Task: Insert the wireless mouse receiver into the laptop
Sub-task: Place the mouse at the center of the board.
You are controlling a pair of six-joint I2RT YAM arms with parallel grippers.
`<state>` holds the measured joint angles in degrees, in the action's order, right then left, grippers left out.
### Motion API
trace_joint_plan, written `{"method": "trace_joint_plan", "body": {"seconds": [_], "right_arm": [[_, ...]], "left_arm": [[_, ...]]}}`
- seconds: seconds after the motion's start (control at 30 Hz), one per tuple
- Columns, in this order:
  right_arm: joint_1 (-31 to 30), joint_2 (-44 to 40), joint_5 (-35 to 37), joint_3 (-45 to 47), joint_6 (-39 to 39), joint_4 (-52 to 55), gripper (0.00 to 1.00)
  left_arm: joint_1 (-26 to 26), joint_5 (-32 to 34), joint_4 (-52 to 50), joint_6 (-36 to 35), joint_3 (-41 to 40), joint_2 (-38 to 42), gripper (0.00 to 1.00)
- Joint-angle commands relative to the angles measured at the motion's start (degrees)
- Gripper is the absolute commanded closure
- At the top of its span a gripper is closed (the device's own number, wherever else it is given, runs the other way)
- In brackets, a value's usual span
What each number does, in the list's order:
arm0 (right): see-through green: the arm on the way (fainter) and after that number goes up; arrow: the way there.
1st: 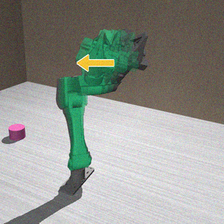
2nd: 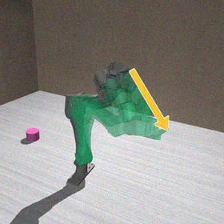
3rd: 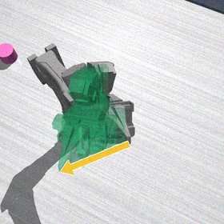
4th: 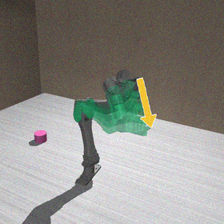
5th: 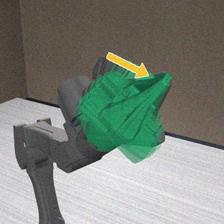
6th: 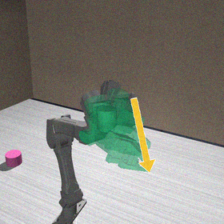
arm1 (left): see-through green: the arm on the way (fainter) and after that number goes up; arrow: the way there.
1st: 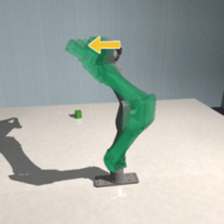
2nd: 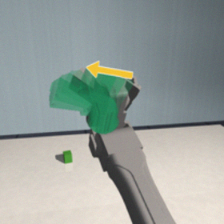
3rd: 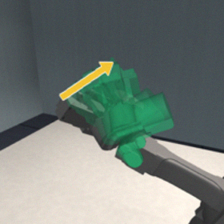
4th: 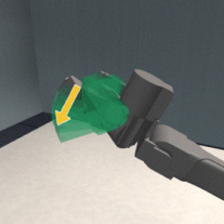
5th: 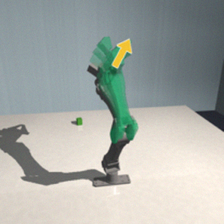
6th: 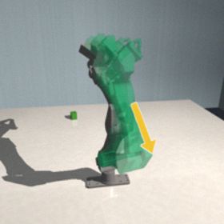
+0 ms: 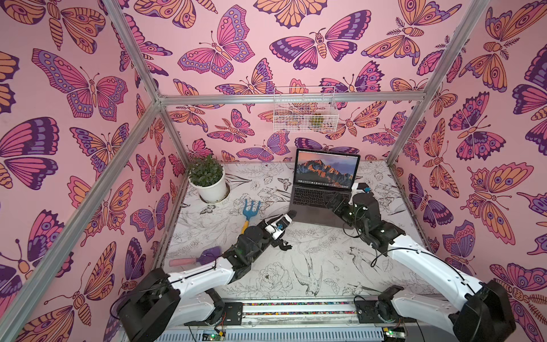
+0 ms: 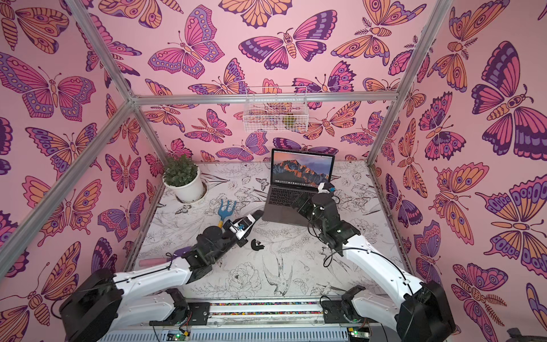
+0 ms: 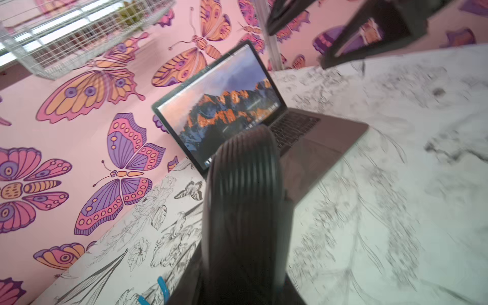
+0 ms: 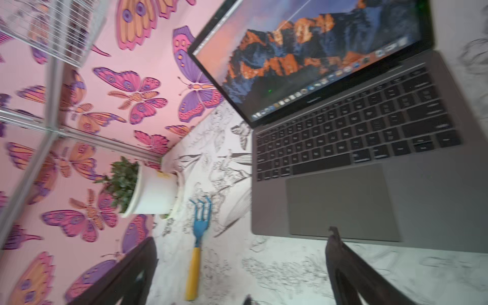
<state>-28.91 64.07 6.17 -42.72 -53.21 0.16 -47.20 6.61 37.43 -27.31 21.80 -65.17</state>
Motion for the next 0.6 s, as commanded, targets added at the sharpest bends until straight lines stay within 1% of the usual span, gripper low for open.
{"method": "trace_joint_plan", "body": {"seconds": [0.0,0.07,0.13,0.23,0.3,0.33,0.4,0.43,0.5,0.57], "right_arm": [[0.52,-0.38,3.17,0.73,11.27,3.14,0.01],[0.52,0.25,3.26,0.07,14.69,4.89,0.01],[0.5,0.86,3.62,-0.42,16.63,6.4,0.01],[0.5,1.26,3.24,-0.27,18.45,6.26,0.01],[0.54,1.74,1.12,0.38,20.18,4.31,0.0],[0.51,2.18,-0.78,0.61,21.93,2.78,0.0],[0.51,3.38,-3.98,0.5,24.92,1.8,0.01],[0.5,4.2,-5.38,0.29,26.13,1.7,0.01],[0.43,5.57,-8.69,-0.28,29.08,1.43,0.03],[-0.28,7.07,-12.0,-1.02,32.02,1.84,0.04]], "left_arm": [[-6.45,2.1,-15.11,-15.35,-2.05,2.57,1.0],[-11.04,4.8,-21.58,-19.17,-1.5,2.1,1.0],[-14.45,7.55,-25.5,-21.1,-1.5,0.64,1.0],[-16.74,11.51,-29.64,-22.92,-1.5,-2.56,1.0],[-17.47,12.9,-31.26,-23.88,-1.41,-4.04,1.0],[-17.73,13.07,-31.73,-23.97,-1.54,-4.56,0.97],[-18.0,12.2,-32.39,-24.19,-2.13,-4.88,0.88],[-18.08,11.33,-32.69,-24.19,-2.37,-4.95,0.86],[-18.34,9.91,-33.36,-23.87,-2.38,-5.14,0.84],[-19.13,9.32,-34.25,-23.12,-2.38,-5.39,0.8]]}}
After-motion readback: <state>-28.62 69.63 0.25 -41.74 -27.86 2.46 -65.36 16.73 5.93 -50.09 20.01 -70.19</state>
